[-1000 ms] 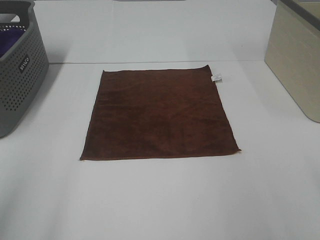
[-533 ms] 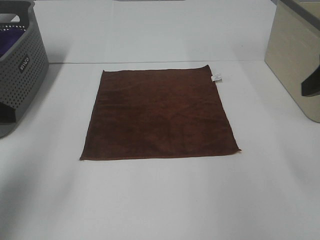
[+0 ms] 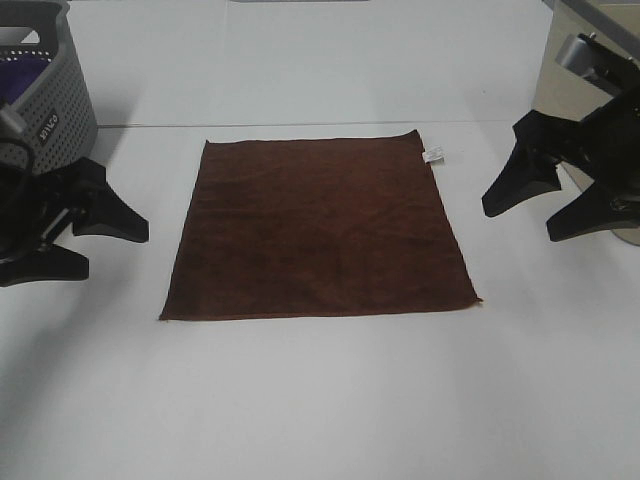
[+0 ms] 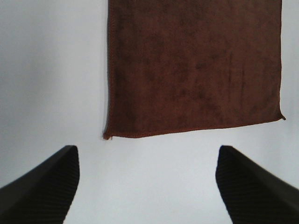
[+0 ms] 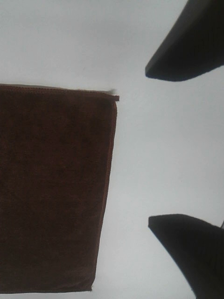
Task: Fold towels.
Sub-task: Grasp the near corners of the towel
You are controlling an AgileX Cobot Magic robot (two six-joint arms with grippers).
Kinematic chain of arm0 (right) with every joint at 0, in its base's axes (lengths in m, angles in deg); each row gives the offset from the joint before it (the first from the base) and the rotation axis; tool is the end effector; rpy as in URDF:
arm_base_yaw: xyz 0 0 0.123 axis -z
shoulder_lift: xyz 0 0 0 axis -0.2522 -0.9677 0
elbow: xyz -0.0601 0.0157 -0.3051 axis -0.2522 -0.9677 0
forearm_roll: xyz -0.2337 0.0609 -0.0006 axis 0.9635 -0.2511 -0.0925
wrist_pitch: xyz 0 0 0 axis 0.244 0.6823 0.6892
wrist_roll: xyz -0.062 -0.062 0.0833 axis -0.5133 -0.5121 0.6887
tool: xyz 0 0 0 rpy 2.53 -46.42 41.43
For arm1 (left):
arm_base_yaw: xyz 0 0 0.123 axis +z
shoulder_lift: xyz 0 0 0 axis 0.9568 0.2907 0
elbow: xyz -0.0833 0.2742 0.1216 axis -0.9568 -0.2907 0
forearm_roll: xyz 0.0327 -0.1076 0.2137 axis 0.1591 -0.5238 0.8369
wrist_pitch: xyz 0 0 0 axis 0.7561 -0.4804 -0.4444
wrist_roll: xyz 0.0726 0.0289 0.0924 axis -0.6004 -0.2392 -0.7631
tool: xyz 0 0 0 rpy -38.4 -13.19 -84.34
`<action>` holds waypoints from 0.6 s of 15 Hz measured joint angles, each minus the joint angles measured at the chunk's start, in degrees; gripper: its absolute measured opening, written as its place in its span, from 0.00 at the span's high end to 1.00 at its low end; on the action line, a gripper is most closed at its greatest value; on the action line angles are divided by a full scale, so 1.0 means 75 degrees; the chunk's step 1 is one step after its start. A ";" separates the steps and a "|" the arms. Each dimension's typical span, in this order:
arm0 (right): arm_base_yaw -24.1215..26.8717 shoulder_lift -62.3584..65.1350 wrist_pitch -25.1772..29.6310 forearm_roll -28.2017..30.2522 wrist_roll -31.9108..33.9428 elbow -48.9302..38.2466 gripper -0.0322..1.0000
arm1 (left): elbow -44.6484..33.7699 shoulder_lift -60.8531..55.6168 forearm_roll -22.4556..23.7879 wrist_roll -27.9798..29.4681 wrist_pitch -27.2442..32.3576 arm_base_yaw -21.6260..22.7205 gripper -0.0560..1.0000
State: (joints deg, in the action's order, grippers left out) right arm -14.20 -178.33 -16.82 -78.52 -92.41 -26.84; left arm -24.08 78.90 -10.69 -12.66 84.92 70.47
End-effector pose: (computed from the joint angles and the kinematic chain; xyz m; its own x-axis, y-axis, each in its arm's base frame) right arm 0.3051 0.0489 0.2229 -0.9579 0.0395 -0.2843 -0.0852 0.9068 0.4129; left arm 0.2950 -0.0725 0.1774 -0.9136 -0.2929 -0.2820 -0.0820 0.8121 -0.5777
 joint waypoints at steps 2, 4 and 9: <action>0.0474 -0.0749 0.0038 -0.0901 -0.0848 0.0107 0.26 | 0.0298 0.0863 -0.0825 -0.0947 0.0191 0.0000 0.22; 0.0772 -0.1436 0.0015 -0.1849 -0.1788 0.0130 0.26 | 0.0611 0.1673 -0.1520 -0.1734 0.0420 0.0000 0.22; 0.0825 -0.3018 0.0130 -0.2040 -0.2284 0.0856 0.26 | 0.1306 0.2781 -0.2032 -0.2200 0.0535 0.0000 0.22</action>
State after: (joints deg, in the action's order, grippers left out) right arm -8.02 -200.96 -15.85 -93.82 -109.54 -20.42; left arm -14.28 99.76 -25.94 -29.16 88.93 70.47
